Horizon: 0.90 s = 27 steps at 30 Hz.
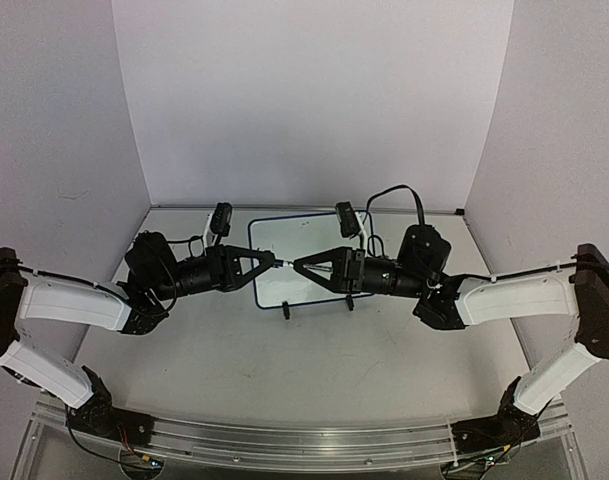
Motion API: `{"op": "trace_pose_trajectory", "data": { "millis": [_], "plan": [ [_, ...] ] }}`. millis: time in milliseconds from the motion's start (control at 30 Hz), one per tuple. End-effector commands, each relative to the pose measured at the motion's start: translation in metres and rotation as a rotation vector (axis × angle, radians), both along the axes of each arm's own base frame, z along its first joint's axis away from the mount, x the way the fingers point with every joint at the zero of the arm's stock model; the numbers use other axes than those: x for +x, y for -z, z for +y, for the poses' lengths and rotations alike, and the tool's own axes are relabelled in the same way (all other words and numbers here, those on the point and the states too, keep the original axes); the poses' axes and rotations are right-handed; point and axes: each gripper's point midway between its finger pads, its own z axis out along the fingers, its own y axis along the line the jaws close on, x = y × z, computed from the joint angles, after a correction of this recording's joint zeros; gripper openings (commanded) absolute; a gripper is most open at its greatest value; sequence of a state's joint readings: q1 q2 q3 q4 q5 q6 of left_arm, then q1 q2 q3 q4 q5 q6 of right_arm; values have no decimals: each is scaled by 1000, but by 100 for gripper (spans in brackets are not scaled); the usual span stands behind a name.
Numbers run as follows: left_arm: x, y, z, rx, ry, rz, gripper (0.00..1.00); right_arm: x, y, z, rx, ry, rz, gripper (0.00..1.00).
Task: Write a sentence on the whiteboard
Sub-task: Open the pen cap from the whiteboard marker.
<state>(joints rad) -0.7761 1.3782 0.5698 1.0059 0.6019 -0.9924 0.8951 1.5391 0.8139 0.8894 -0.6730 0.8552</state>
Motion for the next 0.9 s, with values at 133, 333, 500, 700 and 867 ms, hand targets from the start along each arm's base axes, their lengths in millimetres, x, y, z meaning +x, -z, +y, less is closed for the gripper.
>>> {"op": "trace_pose_trajectory", "data": {
  "millis": [133, 333, 500, 700, 867],
  "plan": [
    [0, -8, -7, -7, 14, -26, 0, 0, -31, 0, 81, 5, -66, 32],
    [-2, -8, -8, -5, 20, -28, 0, 3, -29, -3, 81, 33, -63, 13],
    [-3, -8, -7, -3, 18, -30, 0, 5, -27, -7, 78, 65, -66, 0],
    [-3, -14, -4, -17, 2, -37, 0, 6, -23, -10, 72, 83, -67, 0],
    [1, -25, 5, -19, -48, -37, 0, 15, -17, -21, 66, 102, -40, 0]
  ]
}}
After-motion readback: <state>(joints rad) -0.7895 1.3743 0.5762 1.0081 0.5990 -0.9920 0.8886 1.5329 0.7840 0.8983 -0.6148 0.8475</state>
